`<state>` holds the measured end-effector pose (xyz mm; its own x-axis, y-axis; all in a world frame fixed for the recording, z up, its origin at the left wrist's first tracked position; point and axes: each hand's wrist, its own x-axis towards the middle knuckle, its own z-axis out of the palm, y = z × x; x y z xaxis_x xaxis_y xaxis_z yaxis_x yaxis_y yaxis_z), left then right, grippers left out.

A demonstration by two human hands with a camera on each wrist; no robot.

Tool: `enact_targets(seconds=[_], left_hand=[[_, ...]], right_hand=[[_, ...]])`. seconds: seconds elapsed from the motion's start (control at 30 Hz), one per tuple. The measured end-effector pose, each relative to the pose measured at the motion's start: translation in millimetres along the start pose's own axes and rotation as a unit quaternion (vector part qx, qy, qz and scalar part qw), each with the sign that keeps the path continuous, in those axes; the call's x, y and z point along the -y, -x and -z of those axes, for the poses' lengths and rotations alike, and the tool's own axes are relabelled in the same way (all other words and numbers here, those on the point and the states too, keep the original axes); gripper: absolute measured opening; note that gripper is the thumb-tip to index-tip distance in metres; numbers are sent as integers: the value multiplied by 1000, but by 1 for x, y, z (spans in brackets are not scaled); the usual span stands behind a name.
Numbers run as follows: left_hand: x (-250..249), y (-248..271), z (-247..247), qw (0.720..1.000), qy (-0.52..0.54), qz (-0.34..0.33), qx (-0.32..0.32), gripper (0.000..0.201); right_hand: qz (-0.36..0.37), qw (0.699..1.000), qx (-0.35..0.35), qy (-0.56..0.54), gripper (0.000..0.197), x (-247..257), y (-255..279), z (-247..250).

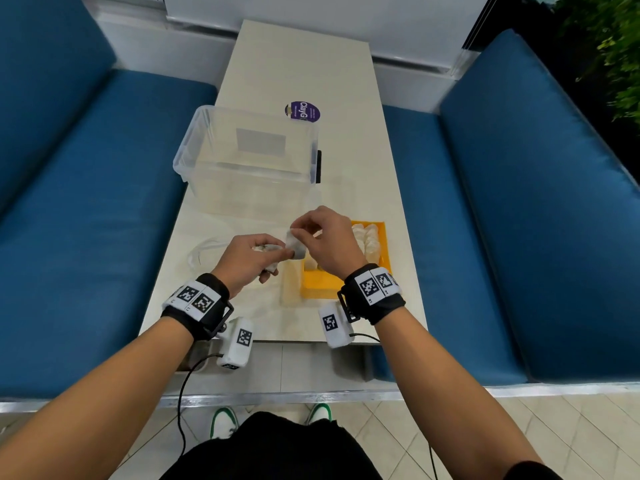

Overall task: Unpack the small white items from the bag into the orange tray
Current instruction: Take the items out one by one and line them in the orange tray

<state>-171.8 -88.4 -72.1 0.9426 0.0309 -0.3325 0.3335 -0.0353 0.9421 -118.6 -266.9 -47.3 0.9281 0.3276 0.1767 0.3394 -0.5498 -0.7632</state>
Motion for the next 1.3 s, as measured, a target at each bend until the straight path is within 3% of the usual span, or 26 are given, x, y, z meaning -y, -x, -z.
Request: enact_targets(seconds=[0.13,0.3,0.4,0.57,0.8,1.07,1.3], left_hand=[[4,-4,-9,1000,9,14,-3,21],[16,-12,-11,992,75,80,-54,26],[25,-17,-7,982,129,110,-77,26],[32,-15,-5,980,131,118,-95,17],[35,-15,1,979,125,123,-105,17],[30,-14,5,980,121,124,-100,17],[23,-12,5,978,139,135,-77,18]], right_hand=[[-5,998,32,45,4,-9,-2,29],[-80,988,70,111,3,-51,-5,67],[-125,967,130,178,5,-80,-3,74],[-154,923,224,271,8,-114,1,66],[-154,917,179,321,19,-127,-3,57],[-155,937,132,283,14,-129,-3,48],[-160,935,121,293,14,-128,-2,47]])
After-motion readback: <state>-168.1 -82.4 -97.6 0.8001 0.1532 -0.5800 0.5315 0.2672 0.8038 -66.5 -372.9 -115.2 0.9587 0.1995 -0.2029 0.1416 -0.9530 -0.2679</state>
